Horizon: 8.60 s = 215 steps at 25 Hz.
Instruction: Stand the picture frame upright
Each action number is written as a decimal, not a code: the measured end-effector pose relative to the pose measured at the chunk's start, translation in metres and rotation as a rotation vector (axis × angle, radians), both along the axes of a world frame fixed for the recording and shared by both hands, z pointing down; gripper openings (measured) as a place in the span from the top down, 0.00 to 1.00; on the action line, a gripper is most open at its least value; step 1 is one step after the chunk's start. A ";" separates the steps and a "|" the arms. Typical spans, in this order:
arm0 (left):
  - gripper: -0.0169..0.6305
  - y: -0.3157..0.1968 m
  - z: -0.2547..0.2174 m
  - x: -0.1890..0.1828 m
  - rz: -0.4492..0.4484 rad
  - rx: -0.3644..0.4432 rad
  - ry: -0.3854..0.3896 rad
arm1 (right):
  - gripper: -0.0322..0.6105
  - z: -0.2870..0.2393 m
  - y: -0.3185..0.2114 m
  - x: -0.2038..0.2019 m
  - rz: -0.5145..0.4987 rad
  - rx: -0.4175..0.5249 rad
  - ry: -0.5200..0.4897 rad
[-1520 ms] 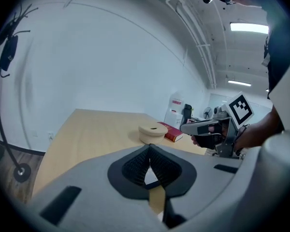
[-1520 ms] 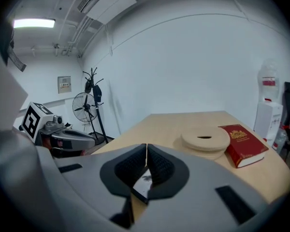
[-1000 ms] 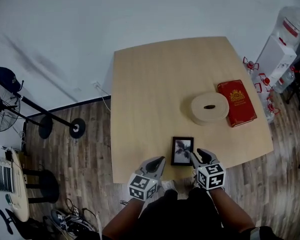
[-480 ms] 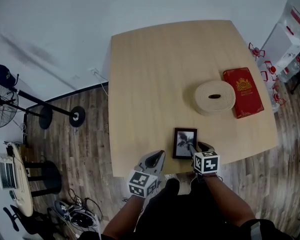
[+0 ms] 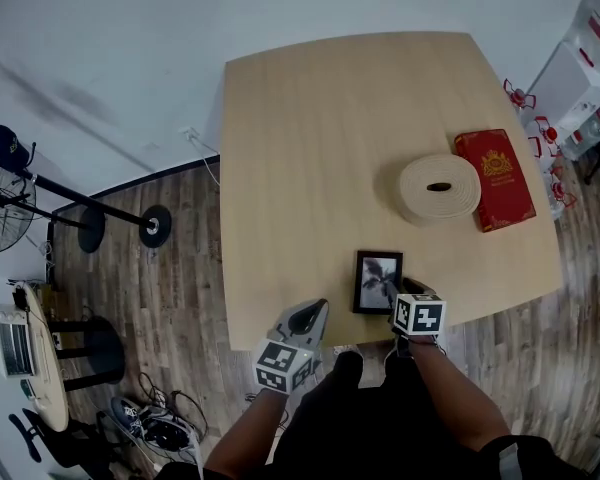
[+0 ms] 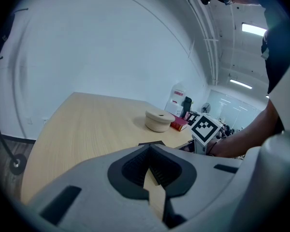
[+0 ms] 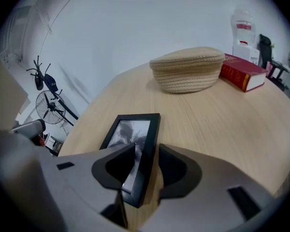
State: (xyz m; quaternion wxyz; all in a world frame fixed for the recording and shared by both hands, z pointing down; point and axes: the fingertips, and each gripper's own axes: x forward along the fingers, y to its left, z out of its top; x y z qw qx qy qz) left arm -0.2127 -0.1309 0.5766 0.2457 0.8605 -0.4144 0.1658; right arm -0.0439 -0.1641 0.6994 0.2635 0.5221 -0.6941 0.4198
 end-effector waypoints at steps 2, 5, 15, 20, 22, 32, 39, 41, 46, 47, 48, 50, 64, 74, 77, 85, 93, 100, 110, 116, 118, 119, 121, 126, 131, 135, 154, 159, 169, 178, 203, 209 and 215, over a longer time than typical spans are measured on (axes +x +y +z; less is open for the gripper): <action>0.97 0.000 0.000 -0.001 0.000 0.002 0.004 | 0.73 0.002 0.000 0.000 0.002 -0.005 0.009; 0.97 0.002 0.000 -0.001 0.003 0.002 0.010 | 0.73 0.003 0.000 -0.001 0.003 -0.003 0.007; 0.97 0.000 0.001 0.000 0.021 0.010 0.019 | 0.84 0.002 0.000 0.002 0.036 -0.016 -0.009; 0.97 0.000 -0.001 -0.001 0.014 0.013 0.023 | 0.85 -0.004 -0.005 0.002 0.004 0.032 0.017; 0.97 0.002 0.000 -0.002 0.009 0.010 0.023 | 0.85 -0.009 -0.007 0.001 -0.032 0.063 0.045; 0.97 0.005 0.001 0.007 -0.001 0.007 0.024 | 0.85 -0.038 -0.008 0.004 -0.109 0.203 0.087; 0.97 0.006 -0.003 0.017 0.010 0.013 0.014 | 0.85 -0.070 -0.013 0.015 -0.094 0.313 0.052; 0.97 0.007 -0.003 0.022 0.012 0.010 0.015 | 0.85 -0.081 -0.016 0.024 -0.081 0.347 0.041; 0.97 0.009 -0.003 0.037 0.020 0.008 0.010 | 0.85 -0.097 -0.023 0.048 -0.048 0.405 0.028; 0.97 0.010 -0.003 0.041 0.022 0.008 0.011 | 0.85 -0.099 -0.024 0.053 -0.042 0.413 0.026; 0.97 0.010 -0.003 0.045 0.025 0.008 0.011 | 0.84 -0.101 -0.025 0.059 -0.036 0.421 0.023; 0.97 0.011 -0.003 0.052 0.029 0.007 0.010 | 0.84 -0.105 -0.028 0.068 -0.024 0.439 0.015; 0.97 0.021 -0.004 0.104 0.012 -0.010 -0.018 | 0.84 -0.114 -0.059 0.145 -0.023 0.517 0.010; 0.97 0.022 -0.004 0.143 0.021 -0.017 -0.034 | 0.84 -0.100 -0.081 0.177 -0.009 0.521 -0.014; 0.97 0.022 0.000 0.154 0.028 -0.025 -0.039 | 0.84 -0.093 -0.085 0.181 -0.013 0.524 -0.021; 0.97 0.021 0.004 0.169 0.025 -0.029 -0.041 | 0.84 -0.077 -0.096 0.181 -0.012 0.518 -0.011; 0.97 0.024 0.004 0.158 -0.010 -0.031 -0.043 | 0.85 -0.071 -0.101 0.176 -0.002 0.500 0.012; 0.97 0.025 0.002 0.151 -0.025 -0.022 -0.042 | 0.85 -0.067 -0.105 0.175 0.034 0.495 0.035; 0.97 0.026 0.002 0.148 -0.030 -0.025 -0.030 | 0.84 -0.066 -0.105 0.178 0.081 0.508 0.071; 0.97 0.027 0.004 0.142 -0.043 -0.029 -0.027 | 0.84 -0.065 -0.105 0.174 0.061 0.497 0.068; 0.97 0.029 0.005 0.141 -0.043 -0.031 -0.027 | 0.84 -0.064 -0.103 0.175 0.057 0.489 0.067; 0.97 0.029 0.006 0.140 -0.043 -0.031 -0.028 | 0.84 -0.063 -0.102 0.174 0.056 0.486 0.066; 0.97 0.030 0.007 0.138 -0.045 -0.033 -0.029 | 0.84 -0.062 -0.101 0.174 0.057 0.482 0.066; 0.97 0.031 0.007 0.136 -0.047 -0.038 -0.023 | 0.84 -0.062 -0.100 0.174 0.059 0.478 0.073; 0.97 0.032 0.008 0.134 -0.047 -0.039 -0.023 | 0.84 -0.061 -0.098 0.173 0.050 0.467 0.076; 0.97 0.031 0.009 0.132 -0.048 -0.040 -0.020 | 0.84 -0.060 -0.097 0.174 0.048 0.465 0.077; 0.97 0.026 0.009 0.132 -0.047 -0.038 -0.011 | 0.83 -0.056 -0.089 0.175 0.058 0.441 0.074; 0.97 0.026 0.008 0.132 -0.045 -0.038 -0.011 | 0.82 -0.057 -0.088 0.175 0.064 0.435 0.075; 0.97 0.026 0.008 0.131 -0.044 -0.037 -0.011 | 0.82 -0.058 -0.083 0.175 0.066 0.437 0.072; 0.97 0.020 0.000 0.132 -0.036 -0.012 -0.005 | 0.81 -0.111 -0.075 0.165 0.019 0.547 0.065; 0.97 -0.025 -0.090 0.125 0.002 0.216 0.037 | 0.94 -0.235 -0.004 0.118 -0.135 0.705 0.117; 0.97 -0.025 -0.099 0.121 0.021 0.254 0.021 | 0.94 -0.252 0.001 0.108 -0.182 0.748 0.158; 0.97 -0.029 -0.104 0.125 0.035 0.270 0.028 | 0.94 -0.261 0.000 0.104 -0.199 0.779 0.192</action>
